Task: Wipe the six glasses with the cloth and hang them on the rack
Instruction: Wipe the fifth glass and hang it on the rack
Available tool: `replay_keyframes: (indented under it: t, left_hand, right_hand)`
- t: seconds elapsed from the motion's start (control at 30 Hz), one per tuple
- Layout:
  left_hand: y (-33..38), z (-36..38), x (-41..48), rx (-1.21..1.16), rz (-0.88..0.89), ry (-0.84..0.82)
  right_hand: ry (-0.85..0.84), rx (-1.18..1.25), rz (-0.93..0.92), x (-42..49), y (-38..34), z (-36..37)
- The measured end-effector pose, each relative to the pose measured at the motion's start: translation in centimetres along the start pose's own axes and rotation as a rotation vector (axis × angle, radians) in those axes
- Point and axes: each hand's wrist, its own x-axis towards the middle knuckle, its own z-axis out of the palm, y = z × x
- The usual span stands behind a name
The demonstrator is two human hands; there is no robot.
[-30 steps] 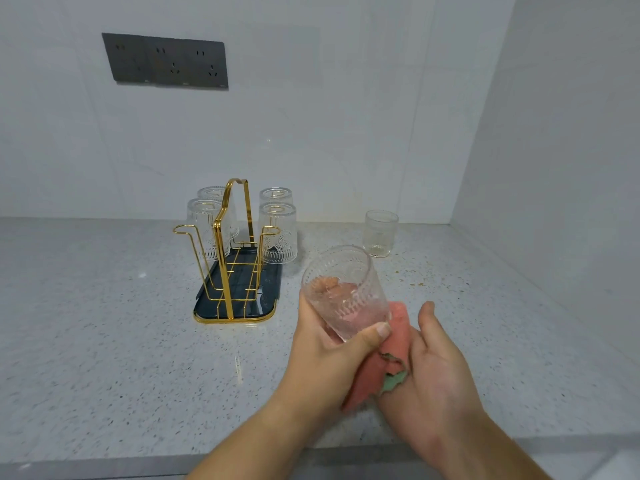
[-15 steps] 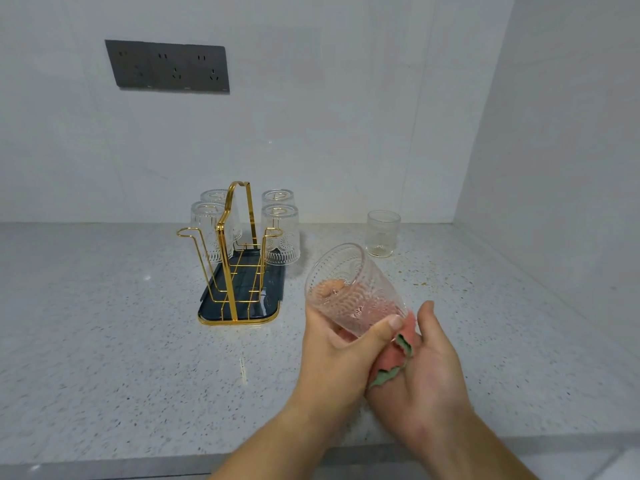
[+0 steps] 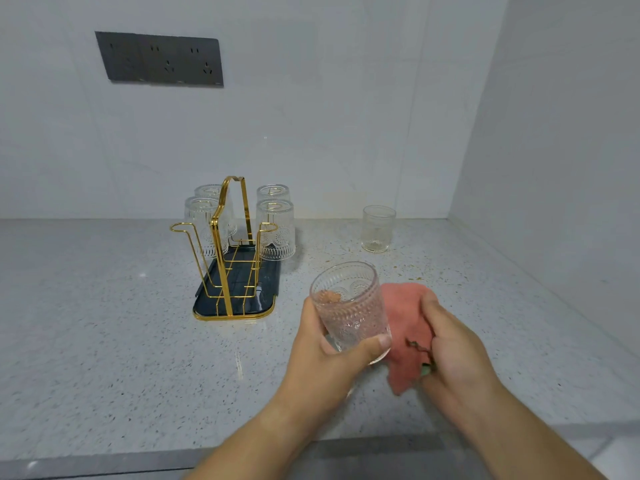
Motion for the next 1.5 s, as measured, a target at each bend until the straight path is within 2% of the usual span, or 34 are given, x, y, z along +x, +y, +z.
replay_keyframes:
  t: [0.1,0.2,0.3,0.37,0.5,0.63,0.73,0.8,0.9,1.03,1.13,1.3,1.5]
  left_hand:
    - [0.3,-0.2,0.4,0.007,-0.010,0.002]
    - [0.4,-0.6,0.8,0.035,-0.001,0.017]
    - [0.1,-0.6,1.0,0.045,-0.011,0.045]
    - [-0.2,-0.6,1.1,0.052,-0.011,0.046]
    - [-0.6,-0.9,1.1,0.075,-0.018,0.047]
    - [-0.5,-1.6,1.0,0.088,-0.050,0.048]
    - [0.1,-1.8,0.9,0.088,-0.060,0.019]
    - [0.8,-1.9,0.9,0.071,-0.065,-0.016]
    - [1.9,-2.0,1.2,0.046,-0.042,-0.043]
    - [2.9,-2.4,1.3,0.023,0.000,-0.041]
    - [3.4,-2.8,0.8,0.031,0.007,-0.046]
    - [4.0,-3.3,-0.1,0.020,0.009,-0.082]
    - [5.0,-5.7,0.7,0.006,0.097,-0.036]
  right_hand:
    - [0.002,-0.253,-0.135,0.8,-0.8,-1.6]
    - [-0.080,-0.614,-0.401,2.1,-0.3,-4.1]
    - [-0.172,-1.175,-0.566,2.9,1.0,-5.7]
    - [-0.294,-1.443,-0.555,2.8,2.0,-5.6]
    - [-0.331,-1.606,-0.422,2.6,2.6,-4.7]
    - [-0.268,-1.499,-0.435,2.5,2.5,-4.3]
    - [-0.155,-1.228,-0.603,1.6,2.1,-3.5]
    - [-0.080,-0.969,-0.622,0.7,2.0,-2.7]
    - [-0.146,-0.507,-0.395,-0.5,1.3,-0.9]
    - [-0.454,0.061,0.012,-1.7,1.0,1.1]
    - [-0.619,0.323,0.191,-1.9,1.4,2.1]
    - [-0.758,0.443,0.222,-2.0,1.0,3.5]
    - [-0.740,0.336,0.069,-1.5,-0.7,5.3]
